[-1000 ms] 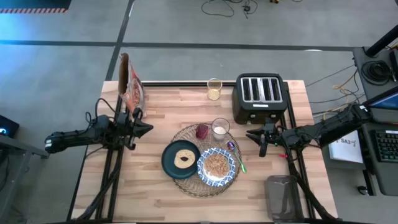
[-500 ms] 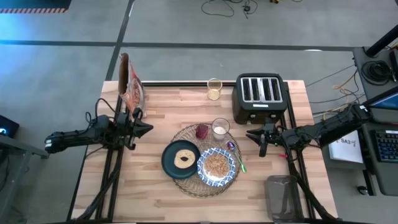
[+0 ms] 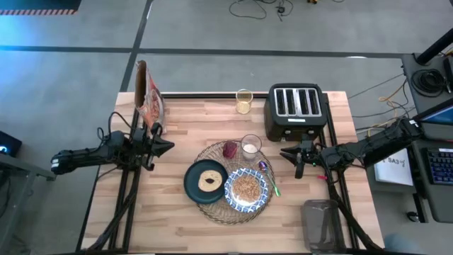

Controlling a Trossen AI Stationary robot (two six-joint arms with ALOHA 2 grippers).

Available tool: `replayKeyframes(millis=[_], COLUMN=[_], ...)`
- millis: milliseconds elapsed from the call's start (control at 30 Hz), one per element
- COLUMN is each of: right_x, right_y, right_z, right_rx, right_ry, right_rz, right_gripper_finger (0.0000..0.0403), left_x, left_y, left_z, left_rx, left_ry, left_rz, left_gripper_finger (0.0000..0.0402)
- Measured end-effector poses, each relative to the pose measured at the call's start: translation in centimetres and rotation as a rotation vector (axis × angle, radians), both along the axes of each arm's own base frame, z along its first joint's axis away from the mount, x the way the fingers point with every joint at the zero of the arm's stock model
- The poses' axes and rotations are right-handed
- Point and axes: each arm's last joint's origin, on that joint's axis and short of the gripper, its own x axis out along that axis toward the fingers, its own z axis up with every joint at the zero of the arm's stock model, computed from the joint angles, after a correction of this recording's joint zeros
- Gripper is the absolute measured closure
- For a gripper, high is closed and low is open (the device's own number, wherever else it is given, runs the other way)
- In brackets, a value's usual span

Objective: Arrange a breakfast setting
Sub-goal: Return to Home Position

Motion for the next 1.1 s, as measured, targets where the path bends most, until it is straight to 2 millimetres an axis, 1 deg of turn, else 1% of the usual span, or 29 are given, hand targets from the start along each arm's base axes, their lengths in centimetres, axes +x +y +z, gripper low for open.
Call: replayKeyframes(millis=[1100], right_x=[0.00], right_y=[0.00], right_z=[0.00], right_rx=[0.000], right_ry=[0.000], right_rz=[0.000], right_gripper_finger=[0.0323], left_x=[0.00], left_y=[0.00], left_z=[0.01], left_rx=[0.000], left_ry=[0.000], left_rz=[0.000], left_gripper_finger=[0.0402])
